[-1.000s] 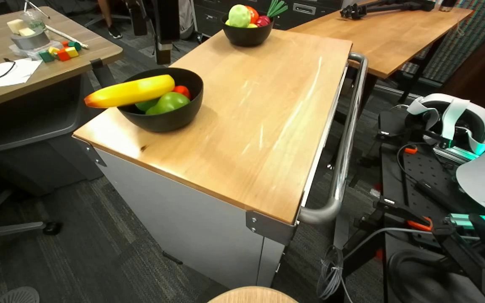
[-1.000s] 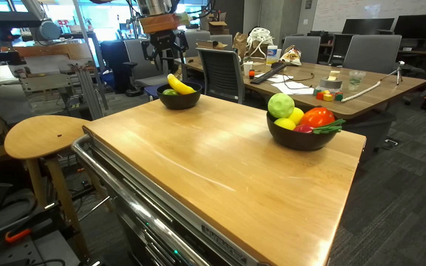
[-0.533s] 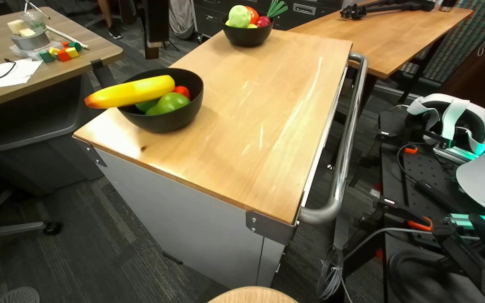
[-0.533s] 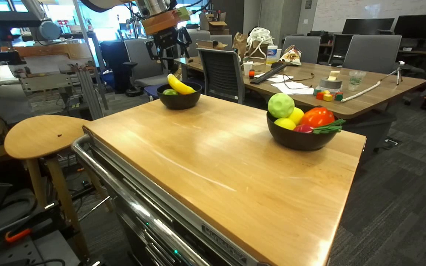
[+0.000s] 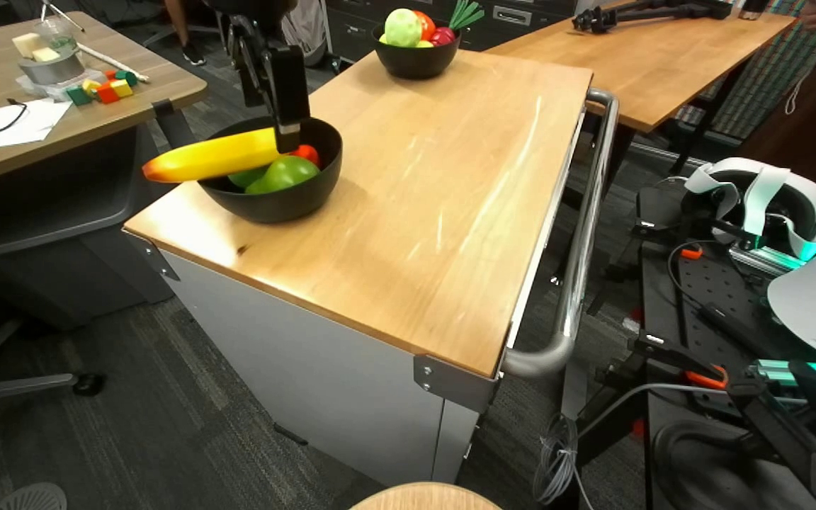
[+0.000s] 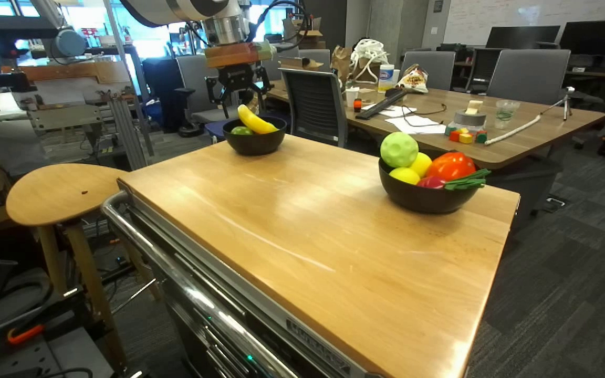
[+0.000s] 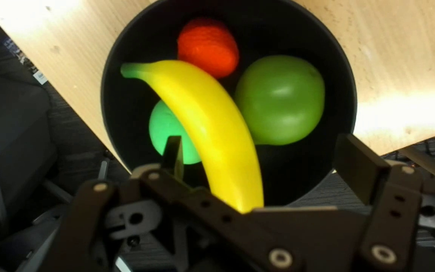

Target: Remove the objects one at a time from the black bowls starting with the left bowl and place the objects on the table

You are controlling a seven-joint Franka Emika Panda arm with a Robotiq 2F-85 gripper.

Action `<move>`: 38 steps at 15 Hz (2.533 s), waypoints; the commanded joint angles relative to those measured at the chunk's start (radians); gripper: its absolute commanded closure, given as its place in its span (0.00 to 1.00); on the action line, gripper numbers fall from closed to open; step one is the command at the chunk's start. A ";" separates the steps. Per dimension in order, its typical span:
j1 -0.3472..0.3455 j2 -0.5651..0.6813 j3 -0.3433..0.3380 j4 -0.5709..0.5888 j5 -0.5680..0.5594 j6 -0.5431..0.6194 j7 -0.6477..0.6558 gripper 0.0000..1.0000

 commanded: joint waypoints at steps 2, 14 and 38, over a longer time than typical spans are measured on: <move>0.003 0.069 0.013 0.119 0.012 -0.064 -0.017 0.00; 0.018 0.158 -0.013 0.226 -0.030 -0.114 0.011 0.83; 0.006 -0.232 -0.012 -0.198 -0.161 0.229 -0.117 0.42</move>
